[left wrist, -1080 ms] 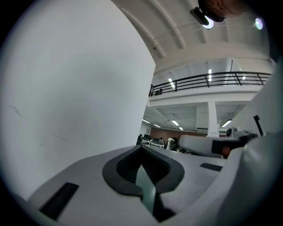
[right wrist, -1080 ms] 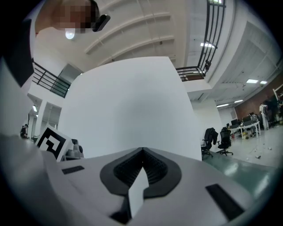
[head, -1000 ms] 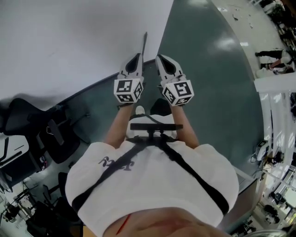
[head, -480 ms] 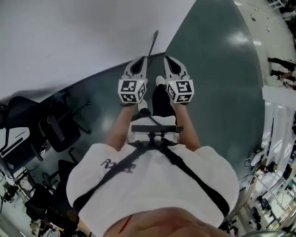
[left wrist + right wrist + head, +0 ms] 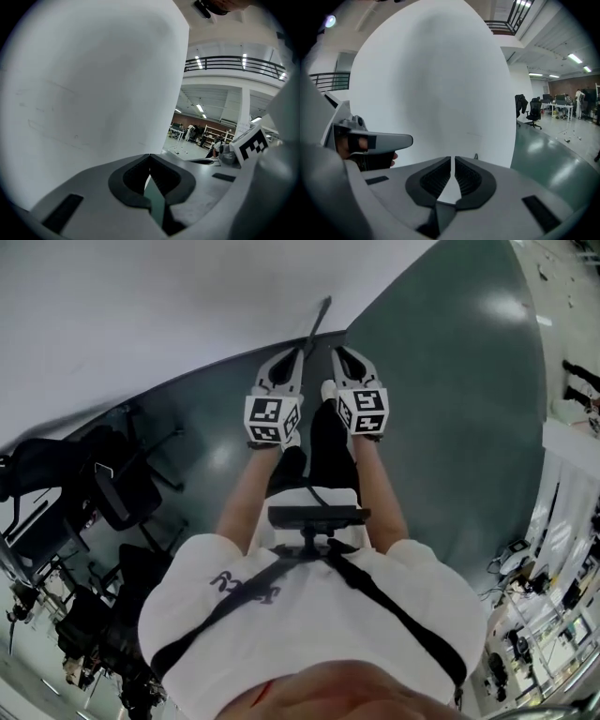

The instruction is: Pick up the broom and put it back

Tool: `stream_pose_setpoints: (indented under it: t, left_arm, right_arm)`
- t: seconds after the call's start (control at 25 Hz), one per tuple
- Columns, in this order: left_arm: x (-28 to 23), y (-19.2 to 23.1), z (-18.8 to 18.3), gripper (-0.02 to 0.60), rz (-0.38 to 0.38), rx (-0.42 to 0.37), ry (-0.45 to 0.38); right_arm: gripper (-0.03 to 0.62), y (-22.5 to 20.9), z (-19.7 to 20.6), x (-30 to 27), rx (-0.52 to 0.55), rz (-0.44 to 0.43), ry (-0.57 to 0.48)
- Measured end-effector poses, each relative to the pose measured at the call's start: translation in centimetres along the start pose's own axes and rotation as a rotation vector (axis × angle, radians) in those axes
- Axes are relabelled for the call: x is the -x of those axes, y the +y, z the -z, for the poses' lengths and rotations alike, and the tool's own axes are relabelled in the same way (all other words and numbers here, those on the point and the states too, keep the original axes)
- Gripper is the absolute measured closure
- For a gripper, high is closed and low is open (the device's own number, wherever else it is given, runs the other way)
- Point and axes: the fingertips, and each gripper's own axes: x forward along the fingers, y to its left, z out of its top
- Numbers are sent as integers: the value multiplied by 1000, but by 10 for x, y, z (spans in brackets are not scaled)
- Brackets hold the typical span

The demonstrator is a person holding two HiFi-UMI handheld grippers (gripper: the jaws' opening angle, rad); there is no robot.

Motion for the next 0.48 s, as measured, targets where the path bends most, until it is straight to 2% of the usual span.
stream_pose_setpoints:
  t: [0.2, 0.48]
  left_arm:
    - [-39, 25, 32, 569, -16, 2, 27]
    - [-70, 46, 49, 569, -33, -5, 20]
  right_arm:
    - [585, -20, 39, -49, 6, 6, 63]
    - [585, -33, 74, -91, 9, -20, 130]
